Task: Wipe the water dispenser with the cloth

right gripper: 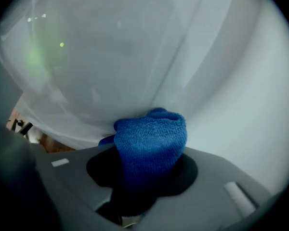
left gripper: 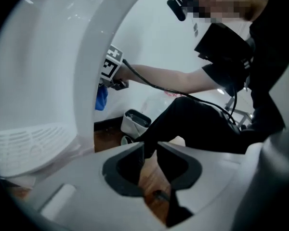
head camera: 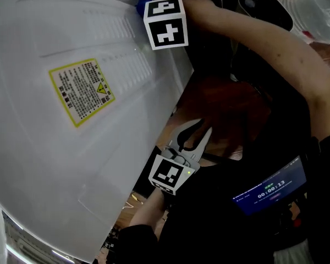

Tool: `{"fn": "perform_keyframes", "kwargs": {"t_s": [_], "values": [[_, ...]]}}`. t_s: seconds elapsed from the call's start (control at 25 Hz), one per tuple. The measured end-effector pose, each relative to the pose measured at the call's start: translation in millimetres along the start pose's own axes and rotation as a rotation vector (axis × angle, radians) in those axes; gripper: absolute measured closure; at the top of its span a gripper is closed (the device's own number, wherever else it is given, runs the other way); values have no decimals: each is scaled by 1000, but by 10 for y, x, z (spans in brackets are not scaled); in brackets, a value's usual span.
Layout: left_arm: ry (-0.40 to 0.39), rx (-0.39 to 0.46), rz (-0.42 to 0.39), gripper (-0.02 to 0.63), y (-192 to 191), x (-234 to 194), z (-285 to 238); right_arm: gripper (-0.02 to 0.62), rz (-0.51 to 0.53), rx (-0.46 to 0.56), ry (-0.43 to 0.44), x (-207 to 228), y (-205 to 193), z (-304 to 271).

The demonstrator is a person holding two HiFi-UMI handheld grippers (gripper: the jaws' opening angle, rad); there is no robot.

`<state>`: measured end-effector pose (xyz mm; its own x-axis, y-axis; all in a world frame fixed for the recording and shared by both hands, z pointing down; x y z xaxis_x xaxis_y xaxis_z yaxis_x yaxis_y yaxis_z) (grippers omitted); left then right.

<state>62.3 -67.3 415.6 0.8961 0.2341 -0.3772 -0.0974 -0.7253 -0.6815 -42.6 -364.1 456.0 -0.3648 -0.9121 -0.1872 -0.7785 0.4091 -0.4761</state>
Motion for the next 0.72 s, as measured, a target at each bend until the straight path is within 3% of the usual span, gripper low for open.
{"fn": "perform_keyframes", "kwargs": {"t_s": [0.08, 0.16, 0.36, 0.44, 0.56, 0.72], "values": [[0, 9, 6, 523, -25, -20, 4, 434, -9, 20, 8, -52, 35, 137], [-6, 23, 13, 523, -20, -29, -8, 434, 26, 12, 110, -341, 68, 283], [-33, 40, 12, 523, 12, 27, -54, 434, 84, -47, 608, -1500, 34, 484], [-39, 40, 7, 523, 5, 52, -63, 433, 72, -53, 700, -1718, -25, 391], [-31, 38, 5, 523, -25, 55, -58, 434, 33, -60, 622, -1512, -136, 57], [0, 21, 6, 523, -77, 18, -17, 434, -68, -48, 294, -616, -235, -266]]}}
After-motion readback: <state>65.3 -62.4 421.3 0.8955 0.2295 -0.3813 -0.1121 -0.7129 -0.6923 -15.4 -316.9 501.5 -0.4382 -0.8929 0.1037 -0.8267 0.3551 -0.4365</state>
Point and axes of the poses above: the fingertips, and each gripper's own axes: z backward along the fingers, x to its right, y out of its top, the point moved 9 cm from there along z, backward along the fingers, and after that the axes turned 6 degrees about y, right-handed, at the moved point
